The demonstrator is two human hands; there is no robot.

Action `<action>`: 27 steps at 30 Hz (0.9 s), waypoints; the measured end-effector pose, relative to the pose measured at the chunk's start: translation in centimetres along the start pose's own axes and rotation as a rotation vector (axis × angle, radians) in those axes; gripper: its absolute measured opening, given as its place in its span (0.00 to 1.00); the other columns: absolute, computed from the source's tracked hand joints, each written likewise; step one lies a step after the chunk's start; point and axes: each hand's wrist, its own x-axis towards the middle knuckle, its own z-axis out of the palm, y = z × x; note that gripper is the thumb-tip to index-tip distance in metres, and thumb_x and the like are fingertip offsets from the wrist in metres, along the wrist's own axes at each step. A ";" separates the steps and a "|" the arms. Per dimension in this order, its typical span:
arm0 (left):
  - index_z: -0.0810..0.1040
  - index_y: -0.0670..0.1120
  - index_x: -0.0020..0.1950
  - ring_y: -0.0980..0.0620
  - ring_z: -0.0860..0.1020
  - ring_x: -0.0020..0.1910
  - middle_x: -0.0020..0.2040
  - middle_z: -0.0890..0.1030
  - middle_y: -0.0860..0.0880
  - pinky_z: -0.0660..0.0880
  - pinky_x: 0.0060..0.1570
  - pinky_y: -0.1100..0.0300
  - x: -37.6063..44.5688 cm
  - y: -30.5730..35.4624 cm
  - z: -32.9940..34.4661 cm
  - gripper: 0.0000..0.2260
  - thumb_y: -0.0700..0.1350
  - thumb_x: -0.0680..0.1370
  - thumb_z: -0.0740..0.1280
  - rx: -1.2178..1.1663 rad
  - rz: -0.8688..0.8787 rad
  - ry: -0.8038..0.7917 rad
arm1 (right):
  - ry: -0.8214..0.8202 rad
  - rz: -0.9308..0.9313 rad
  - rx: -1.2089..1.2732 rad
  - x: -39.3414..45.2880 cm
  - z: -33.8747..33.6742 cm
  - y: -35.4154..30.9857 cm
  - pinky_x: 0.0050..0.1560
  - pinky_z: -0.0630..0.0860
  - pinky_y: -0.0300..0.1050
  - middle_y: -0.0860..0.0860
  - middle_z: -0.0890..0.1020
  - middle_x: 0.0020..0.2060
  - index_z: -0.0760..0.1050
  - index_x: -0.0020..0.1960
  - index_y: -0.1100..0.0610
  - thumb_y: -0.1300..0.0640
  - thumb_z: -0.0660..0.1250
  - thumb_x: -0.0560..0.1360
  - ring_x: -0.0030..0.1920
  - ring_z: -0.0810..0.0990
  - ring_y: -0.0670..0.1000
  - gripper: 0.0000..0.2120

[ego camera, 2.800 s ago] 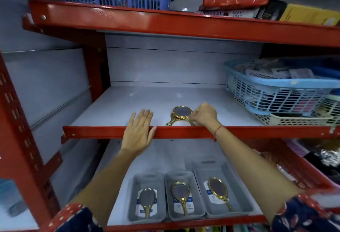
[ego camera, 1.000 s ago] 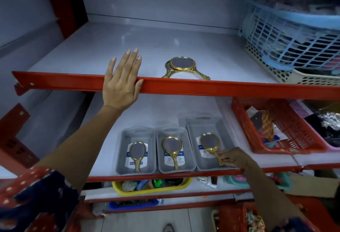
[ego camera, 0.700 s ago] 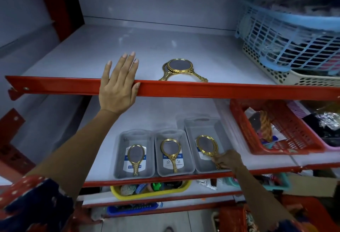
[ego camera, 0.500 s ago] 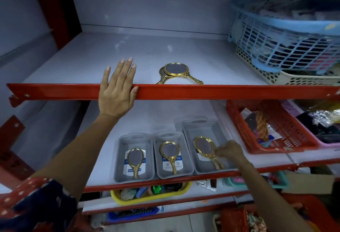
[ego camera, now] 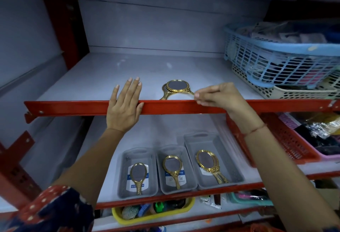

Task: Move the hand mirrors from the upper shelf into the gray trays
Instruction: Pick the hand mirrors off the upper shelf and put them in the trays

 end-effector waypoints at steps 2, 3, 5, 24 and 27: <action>0.65 0.41 0.75 0.46 0.68 0.73 0.74 0.68 0.44 0.52 0.76 0.49 0.0 -0.1 0.1 0.23 0.51 0.83 0.50 0.013 0.008 -0.003 | 0.062 -0.025 -0.078 2.2 0.9 -0.9 0.47 0.84 0.42 0.60 0.85 0.38 0.83 0.48 0.68 0.66 0.76 0.67 0.36 0.84 0.52 0.10; 0.64 0.41 0.75 0.46 0.68 0.73 0.74 0.68 0.44 0.52 0.76 0.49 0.0 -0.2 0.1 0.23 0.51 0.83 0.50 0.022 0.009 -0.004 | 0.093 -0.031 -0.161 3.6 1.3 -1.0 0.51 0.83 0.46 0.60 0.86 0.40 0.84 0.46 0.66 0.65 0.77 0.66 0.38 0.85 0.55 0.10; 0.64 0.41 0.75 0.47 0.69 0.73 0.74 0.69 0.44 0.53 0.75 0.49 0.0 -0.1 0.1 0.23 0.51 0.83 0.50 0.032 0.015 0.002 | 0.163 0.001 -0.404 6.4 1.4 -1.0 0.55 0.81 0.52 0.60 0.87 0.43 0.85 0.44 0.63 0.60 0.78 0.64 0.45 0.86 0.56 0.11; 0.64 0.41 0.75 0.47 0.69 0.72 0.74 0.69 0.45 0.53 0.75 0.48 -0.2 -0.2 0.2 0.24 0.51 0.83 0.50 0.051 0.033 0.028 | -0.248 0.451 -0.112 8.4 -1.3 -1.5 0.39 0.81 0.33 0.44 0.85 0.30 0.80 0.52 0.57 0.65 0.68 0.74 0.39 0.79 0.41 0.08; 0.65 0.41 0.75 0.47 0.70 0.72 0.73 0.70 0.45 0.54 0.74 0.49 -0.1 -0.1 0.2 0.23 0.51 0.83 0.50 0.043 0.027 0.035 | -0.291 0.397 0.019 5.7 -2.2 -1.7 0.36 0.80 0.30 0.43 0.84 0.31 0.80 0.48 0.55 0.64 0.65 0.76 0.36 0.81 0.40 0.07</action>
